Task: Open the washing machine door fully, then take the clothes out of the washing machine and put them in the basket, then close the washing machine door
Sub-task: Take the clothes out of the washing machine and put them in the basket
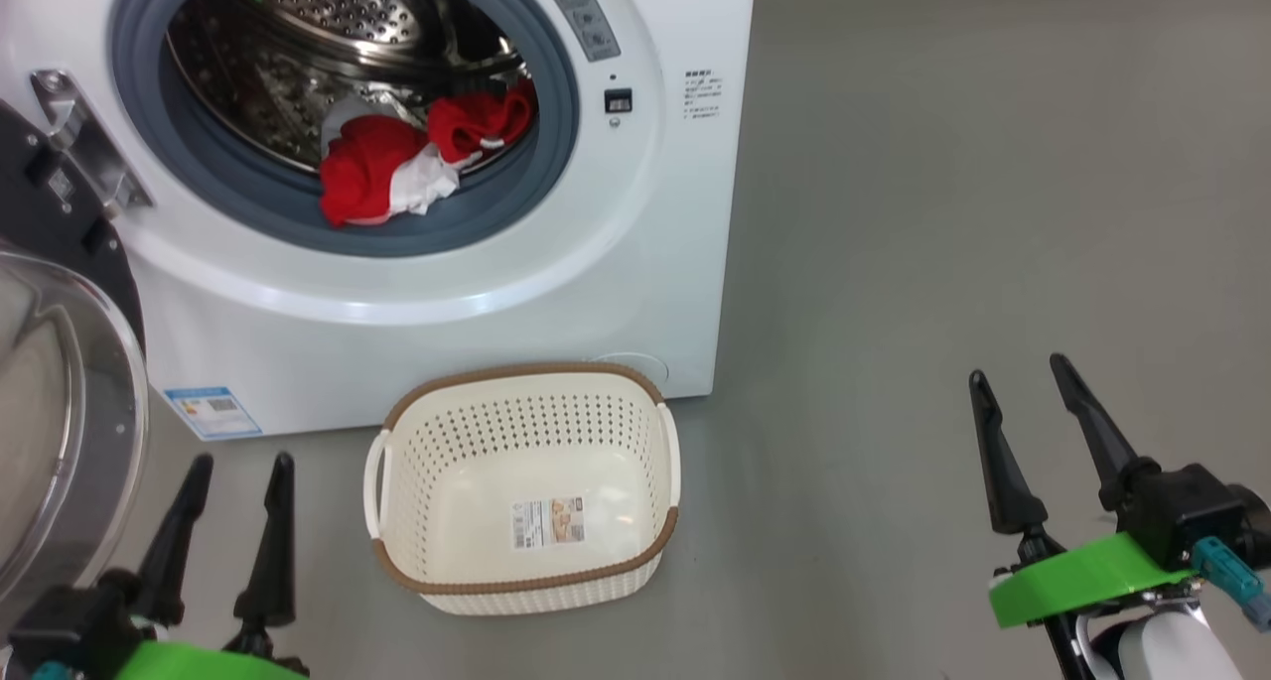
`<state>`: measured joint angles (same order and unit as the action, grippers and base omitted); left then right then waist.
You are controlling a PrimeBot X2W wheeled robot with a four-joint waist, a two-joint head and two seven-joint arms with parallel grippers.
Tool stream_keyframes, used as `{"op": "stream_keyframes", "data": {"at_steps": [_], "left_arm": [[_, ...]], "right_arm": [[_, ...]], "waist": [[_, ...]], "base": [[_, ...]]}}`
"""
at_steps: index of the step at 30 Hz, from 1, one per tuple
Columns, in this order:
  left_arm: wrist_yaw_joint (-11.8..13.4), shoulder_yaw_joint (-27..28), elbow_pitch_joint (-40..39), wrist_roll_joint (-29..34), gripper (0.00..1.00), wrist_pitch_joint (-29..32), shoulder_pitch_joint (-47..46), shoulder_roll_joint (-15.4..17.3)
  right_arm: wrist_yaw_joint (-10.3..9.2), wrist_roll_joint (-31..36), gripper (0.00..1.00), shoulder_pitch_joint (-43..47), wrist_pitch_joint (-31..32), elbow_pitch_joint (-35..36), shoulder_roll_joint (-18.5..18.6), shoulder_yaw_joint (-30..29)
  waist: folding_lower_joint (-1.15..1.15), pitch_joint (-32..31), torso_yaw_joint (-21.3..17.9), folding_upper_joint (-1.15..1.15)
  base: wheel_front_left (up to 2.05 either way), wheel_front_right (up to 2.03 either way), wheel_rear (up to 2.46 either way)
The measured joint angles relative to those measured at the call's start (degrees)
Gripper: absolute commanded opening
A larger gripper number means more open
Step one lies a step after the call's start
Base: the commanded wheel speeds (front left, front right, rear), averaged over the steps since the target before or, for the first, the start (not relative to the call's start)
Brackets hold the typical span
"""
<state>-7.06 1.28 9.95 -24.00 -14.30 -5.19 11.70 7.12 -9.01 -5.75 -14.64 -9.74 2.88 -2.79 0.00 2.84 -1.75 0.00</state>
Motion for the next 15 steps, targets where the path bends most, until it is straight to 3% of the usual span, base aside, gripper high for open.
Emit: {"op": "stream_keyframes", "data": {"at_steps": [15], "left_arm": [[-0.09, 2.42, -1.68, 1.75, 1.0, -0.01, 5.58, -2.79]], "right_arm": [[0.0, -0.37, 1.0, 3.39, 0.0, 0.54, -0.19, 0.1]], "waist": [[0.0, -3.71, -1.31, 0.0]], "base": [[0.0, 0.0, 0.0]]}}
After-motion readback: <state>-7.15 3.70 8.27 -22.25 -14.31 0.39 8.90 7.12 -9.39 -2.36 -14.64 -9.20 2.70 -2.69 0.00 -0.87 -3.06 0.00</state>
